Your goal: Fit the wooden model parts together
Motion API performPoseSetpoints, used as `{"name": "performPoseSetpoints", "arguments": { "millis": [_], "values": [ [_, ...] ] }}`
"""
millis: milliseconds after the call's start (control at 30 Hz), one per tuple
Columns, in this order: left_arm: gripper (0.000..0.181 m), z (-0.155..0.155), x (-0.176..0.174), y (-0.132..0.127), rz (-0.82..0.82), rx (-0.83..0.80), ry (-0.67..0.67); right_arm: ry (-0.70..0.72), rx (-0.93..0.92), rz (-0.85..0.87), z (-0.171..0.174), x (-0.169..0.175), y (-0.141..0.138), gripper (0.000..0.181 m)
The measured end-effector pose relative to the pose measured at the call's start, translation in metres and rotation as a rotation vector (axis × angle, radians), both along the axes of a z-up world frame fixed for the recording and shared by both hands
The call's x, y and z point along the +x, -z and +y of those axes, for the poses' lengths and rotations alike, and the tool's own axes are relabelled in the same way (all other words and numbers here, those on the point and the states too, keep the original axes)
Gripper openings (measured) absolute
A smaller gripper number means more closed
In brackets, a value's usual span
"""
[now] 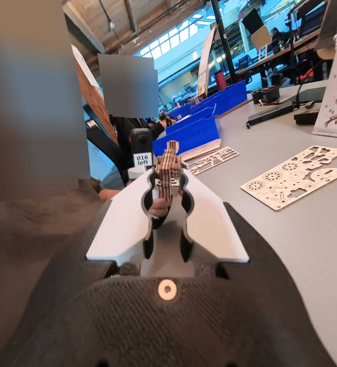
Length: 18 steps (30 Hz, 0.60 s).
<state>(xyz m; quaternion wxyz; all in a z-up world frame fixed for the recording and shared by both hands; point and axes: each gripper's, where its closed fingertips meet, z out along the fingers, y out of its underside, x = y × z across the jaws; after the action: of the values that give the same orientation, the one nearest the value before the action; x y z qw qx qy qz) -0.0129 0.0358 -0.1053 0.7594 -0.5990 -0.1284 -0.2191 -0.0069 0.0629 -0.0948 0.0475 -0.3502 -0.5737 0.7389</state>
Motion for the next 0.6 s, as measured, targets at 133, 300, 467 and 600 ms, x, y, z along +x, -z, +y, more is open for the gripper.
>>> {"name": "performPoseSetpoints", "arguments": {
  "millis": [133,300,467,600],
  "values": [
    [0.048,0.001,0.005,0.0,-0.02,0.005,0.03,-0.021,-0.13,-0.067,0.006,-0.003,-0.002,0.022],
    [0.047,0.002,0.009,0.001,-0.012,0.003,0.046,-0.043,-0.179,-0.08,0.003,-0.001,-0.005,0.022],
    [0.046,0.003,0.015,0.002,-0.007,0.001,0.072,-0.051,-0.185,-0.091,0.001,0.0,-0.004,0.022],
    [0.044,0.003,0.017,0.003,-0.034,0.002,0.092,-0.066,-0.24,-0.12,0.001,0.0,-0.005,0.022]
  ]
}}
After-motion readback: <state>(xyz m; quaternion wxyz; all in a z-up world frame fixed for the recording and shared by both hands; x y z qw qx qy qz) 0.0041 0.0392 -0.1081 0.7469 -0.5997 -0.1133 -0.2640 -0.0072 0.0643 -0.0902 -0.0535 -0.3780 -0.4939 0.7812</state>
